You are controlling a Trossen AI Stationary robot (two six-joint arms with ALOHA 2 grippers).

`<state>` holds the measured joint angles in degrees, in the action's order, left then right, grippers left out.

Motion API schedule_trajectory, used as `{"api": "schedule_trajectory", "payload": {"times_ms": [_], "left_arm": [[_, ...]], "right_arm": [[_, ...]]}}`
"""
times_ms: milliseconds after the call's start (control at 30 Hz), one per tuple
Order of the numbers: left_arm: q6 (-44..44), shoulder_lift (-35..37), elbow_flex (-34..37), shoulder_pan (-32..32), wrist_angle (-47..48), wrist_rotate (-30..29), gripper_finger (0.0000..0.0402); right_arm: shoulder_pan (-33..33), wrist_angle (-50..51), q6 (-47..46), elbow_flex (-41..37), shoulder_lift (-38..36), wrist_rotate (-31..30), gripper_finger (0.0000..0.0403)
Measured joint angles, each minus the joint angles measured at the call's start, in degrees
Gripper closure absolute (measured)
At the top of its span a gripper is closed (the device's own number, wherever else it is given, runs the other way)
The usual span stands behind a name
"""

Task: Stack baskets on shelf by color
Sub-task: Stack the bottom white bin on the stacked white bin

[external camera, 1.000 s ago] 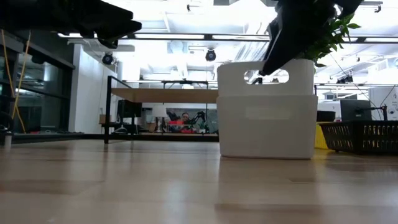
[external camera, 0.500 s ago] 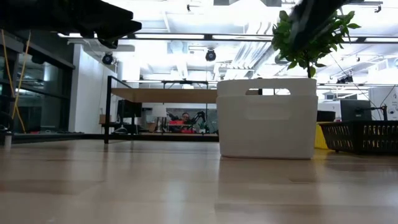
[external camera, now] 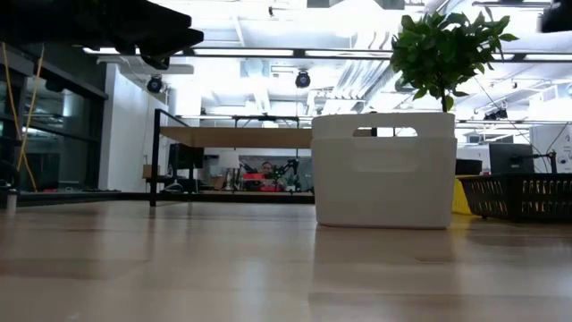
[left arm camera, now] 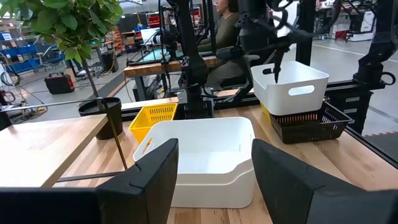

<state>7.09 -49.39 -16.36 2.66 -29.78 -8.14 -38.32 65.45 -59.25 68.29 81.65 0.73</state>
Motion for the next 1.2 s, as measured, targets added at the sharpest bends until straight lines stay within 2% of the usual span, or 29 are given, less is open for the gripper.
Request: {"api": "schedule_trajectory", "payload": {"times_ms": [333, 600, 833, 967, 1100, 1200], "left_arm": [[-2.4, 0.0, 0.0, 0.0, 0.0, 0.0, 0.0209], [-2.4, 0.0, 0.0, 0.0, 0.0, 0.0, 0.0209], [-2.4, 0.0, 0.0, 0.0, 0.0, 0.0, 0.0209], [-2.4, 0.0, 0.0, 0.0, 0.0, 0.0, 0.0209], [-2.4, 0.0, 0.0, 0.0, 0.0, -0.1, 0.0209], [-2.4, 0.0, 0.0, 0.0, 0.0, -0.1, 0.0209]], "right_arm": [[-6.5, 5.9, -2.3, 0.0, 0.0, 0.3, 0.0164], [-9.8, 3.9, -2.8, -5.1, 0.0, 2.0, 0.0164], [-9.9, -0.1, -4.8, -9.9, 0.0, 6.9, 0.0164], [-9.9, -2.4, -3.7, -11.3, 0.0, 7.1, 0.0165], [-9.8, -3.0, -3.4, -12.3, 0.0, 7.0, 0.0180], [-9.8, -3.0, -3.5, -12.3, 0.0, 7.0, 0.0209]]}}
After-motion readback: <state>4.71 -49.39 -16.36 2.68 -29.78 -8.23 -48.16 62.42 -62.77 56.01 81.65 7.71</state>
